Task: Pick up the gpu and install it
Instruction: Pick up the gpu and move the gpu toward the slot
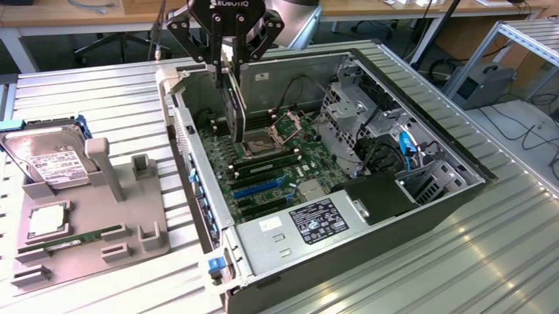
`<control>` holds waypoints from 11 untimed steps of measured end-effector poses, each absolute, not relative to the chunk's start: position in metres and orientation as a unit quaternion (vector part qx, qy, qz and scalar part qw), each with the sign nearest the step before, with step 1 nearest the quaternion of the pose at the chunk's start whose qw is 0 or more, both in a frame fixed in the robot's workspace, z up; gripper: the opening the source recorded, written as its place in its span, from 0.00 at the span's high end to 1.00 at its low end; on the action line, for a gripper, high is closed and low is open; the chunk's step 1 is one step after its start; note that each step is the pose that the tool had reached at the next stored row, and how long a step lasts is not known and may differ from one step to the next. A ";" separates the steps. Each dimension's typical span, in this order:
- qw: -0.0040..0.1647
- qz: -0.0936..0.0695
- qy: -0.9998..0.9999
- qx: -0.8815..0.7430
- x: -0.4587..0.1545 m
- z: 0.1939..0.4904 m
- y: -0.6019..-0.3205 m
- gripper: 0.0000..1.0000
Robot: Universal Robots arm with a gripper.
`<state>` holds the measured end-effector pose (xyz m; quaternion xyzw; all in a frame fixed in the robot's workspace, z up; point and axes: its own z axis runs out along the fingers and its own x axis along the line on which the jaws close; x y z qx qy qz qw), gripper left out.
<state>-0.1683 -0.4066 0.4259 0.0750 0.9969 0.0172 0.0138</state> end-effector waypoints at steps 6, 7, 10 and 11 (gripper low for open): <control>0.014 0.017 0.997 0.075 -0.161 0.426 -0.407 0.72; 0.014 0.017 0.997 0.075 -0.160 0.426 -0.407 0.72; 0.014 0.017 0.997 0.075 -0.157 0.426 -0.407 0.72; 0.014 0.017 0.997 0.075 -0.156 0.426 -0.407 0.72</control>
